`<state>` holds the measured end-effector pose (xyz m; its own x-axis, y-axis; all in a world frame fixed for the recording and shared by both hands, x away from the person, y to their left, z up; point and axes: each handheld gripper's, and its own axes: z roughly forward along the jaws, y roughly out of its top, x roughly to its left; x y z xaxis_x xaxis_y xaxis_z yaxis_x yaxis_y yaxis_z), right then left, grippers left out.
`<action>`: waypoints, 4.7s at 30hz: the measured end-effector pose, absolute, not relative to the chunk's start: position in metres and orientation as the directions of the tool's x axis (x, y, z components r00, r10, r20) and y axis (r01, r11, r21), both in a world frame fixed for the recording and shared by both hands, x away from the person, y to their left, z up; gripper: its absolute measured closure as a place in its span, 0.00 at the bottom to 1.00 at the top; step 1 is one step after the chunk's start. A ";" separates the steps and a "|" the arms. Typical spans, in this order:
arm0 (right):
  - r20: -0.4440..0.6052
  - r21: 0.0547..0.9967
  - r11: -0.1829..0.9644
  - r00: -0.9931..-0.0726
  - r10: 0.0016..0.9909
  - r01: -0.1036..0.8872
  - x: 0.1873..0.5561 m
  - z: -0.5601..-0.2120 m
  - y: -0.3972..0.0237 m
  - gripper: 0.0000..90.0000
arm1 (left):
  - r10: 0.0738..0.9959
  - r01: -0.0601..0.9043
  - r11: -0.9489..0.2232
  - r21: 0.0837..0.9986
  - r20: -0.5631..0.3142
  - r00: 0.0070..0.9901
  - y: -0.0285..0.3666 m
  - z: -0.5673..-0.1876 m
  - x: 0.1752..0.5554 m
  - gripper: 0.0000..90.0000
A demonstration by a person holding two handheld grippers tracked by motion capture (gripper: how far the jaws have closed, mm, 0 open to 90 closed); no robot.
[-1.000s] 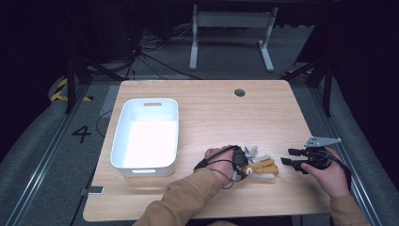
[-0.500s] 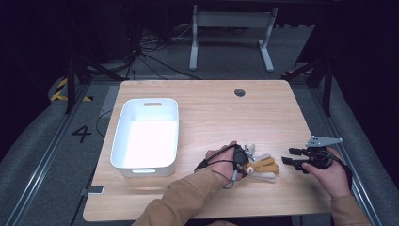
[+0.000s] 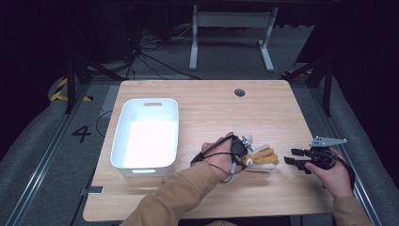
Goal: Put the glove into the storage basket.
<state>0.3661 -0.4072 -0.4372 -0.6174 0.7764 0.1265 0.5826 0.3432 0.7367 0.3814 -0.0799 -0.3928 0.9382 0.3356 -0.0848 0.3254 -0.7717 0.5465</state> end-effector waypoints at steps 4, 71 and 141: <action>0.141 0.737 0.330 -0.612 0.778 0.590 0.366 -0.440 -0.409 0.50 | 0.354 0.331 -0.768 0.547 -0.068 0.933 -0.072 -0.380 0.380 0.78; 0.145 0.716 0.397 -0.678 0.721 0.575 0.392 -0.451 -0.372 0.52 | 0.883 0.752 -0.298 0.588 -0.131 0.452 0.154 -0.303 0.412 0.77; 0.154 0.707 0.401 -0.680 0.717 0.583 0.391 -0.457 -0.374 0.49 | 0.962 0.959 0.066 0.276 -0.271 0.012 0.172 -0.412 0.458 0.75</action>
<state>0.3905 -0.3744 -0.4567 -0.6799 0.7170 0.1540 0.5827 0.4006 0.7071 0.4582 0.1722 -0.4115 0.0119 0.9624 -0.2714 0.9589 0.0660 0.2760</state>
